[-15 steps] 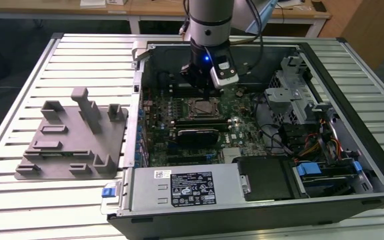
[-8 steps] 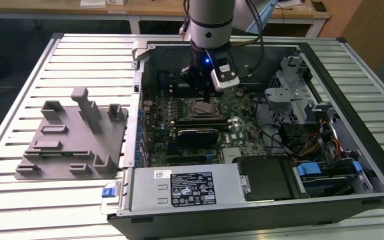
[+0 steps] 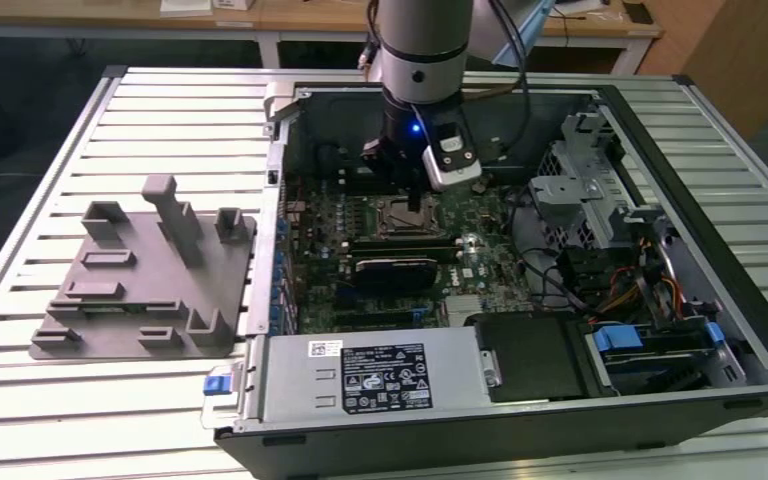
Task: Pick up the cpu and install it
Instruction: 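Install the second cpu locking lever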
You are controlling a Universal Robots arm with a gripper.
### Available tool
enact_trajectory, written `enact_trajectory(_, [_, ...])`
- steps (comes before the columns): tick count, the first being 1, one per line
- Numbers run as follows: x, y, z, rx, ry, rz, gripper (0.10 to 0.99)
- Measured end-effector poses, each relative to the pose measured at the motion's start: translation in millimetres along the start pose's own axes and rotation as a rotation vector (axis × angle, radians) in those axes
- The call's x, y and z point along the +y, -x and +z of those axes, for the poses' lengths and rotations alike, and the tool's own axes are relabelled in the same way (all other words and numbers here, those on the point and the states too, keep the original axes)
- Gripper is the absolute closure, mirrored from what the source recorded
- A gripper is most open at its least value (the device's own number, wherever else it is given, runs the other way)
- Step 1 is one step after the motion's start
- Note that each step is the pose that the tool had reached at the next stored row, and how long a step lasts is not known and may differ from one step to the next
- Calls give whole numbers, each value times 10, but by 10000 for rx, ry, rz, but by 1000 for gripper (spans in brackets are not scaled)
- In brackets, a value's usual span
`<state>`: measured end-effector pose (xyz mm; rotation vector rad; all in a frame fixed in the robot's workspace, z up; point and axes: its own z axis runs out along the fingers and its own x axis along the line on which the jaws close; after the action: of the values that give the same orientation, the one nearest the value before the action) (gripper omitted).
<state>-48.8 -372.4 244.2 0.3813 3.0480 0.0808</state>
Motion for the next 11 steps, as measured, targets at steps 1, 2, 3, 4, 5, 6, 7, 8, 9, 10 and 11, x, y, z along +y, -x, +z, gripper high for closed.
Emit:
enact_trajectory(1, [-16, 4, 0, 0, 1, 0, 980])
enact_trajectory(2, [-35, 9, -1, 0, 1, 0, 980])
enact_trajectory(3, [-54, 14, -1, 0, 1, 0, 980])
enact_trajectory(4, [-73, 18, -1, 0, 1, 0, 980])
enact_trajectory(5, [-90, 22, 0, 1, 0, -10, 980])
enact_trajectory(6, [-100, 24, 4, 2, 2, -38, 980])
enact_trajectory(7, [-104, 22, 12, 5, 9, -101, 980])
enact_trajectory(8, [-107, 19, 20, 12, 15, -206, 980])
enact_trajectory(9, [-109, 17, 27, 19, 22, -318, 980])
enact_trajectory(10, [-111, 15, 34, 28, 27, -435, 980])
enact_trajectory(11, [-113, 13, 42, 37, 34, -546, 980])
